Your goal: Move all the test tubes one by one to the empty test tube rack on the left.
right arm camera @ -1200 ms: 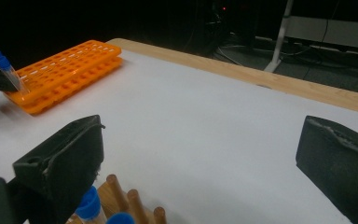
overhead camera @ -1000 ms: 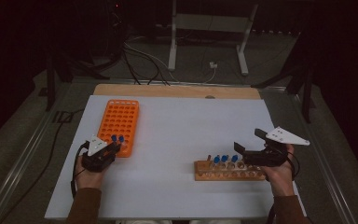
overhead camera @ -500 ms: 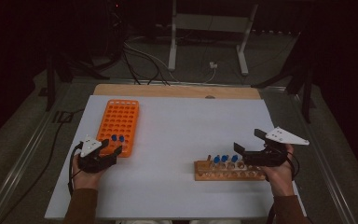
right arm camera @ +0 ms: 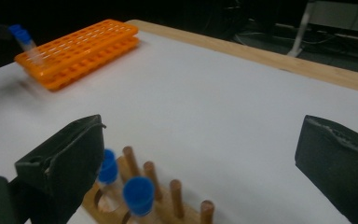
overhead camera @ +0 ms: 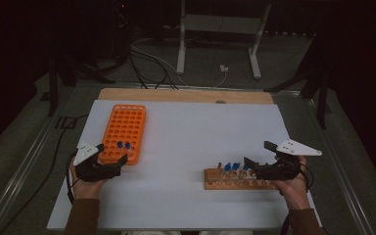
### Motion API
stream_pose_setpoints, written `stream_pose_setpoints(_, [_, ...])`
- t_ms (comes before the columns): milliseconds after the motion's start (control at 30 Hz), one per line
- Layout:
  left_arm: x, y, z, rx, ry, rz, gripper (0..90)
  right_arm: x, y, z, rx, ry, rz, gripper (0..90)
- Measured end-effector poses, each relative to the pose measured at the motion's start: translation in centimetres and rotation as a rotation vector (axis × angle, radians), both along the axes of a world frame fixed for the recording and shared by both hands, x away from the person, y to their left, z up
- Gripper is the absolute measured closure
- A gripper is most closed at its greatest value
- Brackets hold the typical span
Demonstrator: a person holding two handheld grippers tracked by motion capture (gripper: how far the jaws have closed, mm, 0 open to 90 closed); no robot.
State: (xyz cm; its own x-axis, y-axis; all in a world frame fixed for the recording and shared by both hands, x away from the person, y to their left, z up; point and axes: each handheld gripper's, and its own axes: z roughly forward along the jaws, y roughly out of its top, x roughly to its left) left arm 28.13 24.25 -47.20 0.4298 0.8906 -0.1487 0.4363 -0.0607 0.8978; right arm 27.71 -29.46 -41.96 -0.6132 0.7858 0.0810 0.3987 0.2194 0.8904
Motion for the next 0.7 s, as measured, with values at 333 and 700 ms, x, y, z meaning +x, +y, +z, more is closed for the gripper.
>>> stream_pose_setpoints(333, [-0.5, 0.3, 0.2, -0.011, -0.001, 0.019, 2.7, -1.2, 0.1, -1.3, -0.010, 0.031, 0.064, 10.0])
stream_pose_setpoints(700, [-0.4, 0.2, 0.1, 0.002, 0.004, 0.025, 2.7, -2.0, 0.3, -3.1, -0.059, 0.063, 0.152, 46.1])
